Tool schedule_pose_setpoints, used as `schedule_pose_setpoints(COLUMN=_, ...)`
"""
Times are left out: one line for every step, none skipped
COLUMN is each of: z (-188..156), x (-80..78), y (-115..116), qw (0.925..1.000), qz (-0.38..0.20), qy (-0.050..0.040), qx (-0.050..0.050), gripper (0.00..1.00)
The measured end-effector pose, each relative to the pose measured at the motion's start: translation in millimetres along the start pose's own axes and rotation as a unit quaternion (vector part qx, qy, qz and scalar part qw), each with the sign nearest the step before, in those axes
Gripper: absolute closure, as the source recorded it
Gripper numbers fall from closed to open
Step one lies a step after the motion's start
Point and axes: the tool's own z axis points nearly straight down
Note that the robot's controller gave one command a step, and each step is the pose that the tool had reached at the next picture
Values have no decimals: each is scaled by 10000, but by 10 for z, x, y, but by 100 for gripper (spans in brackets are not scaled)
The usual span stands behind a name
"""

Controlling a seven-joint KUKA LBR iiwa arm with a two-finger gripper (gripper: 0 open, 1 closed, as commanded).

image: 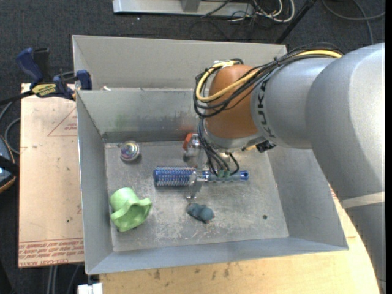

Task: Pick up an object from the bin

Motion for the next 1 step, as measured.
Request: schedule_pose_setpoints(z=-23, x=-16, y=7, qw=10000, qz=1, qy=-23, qx=-7, gripper=100)
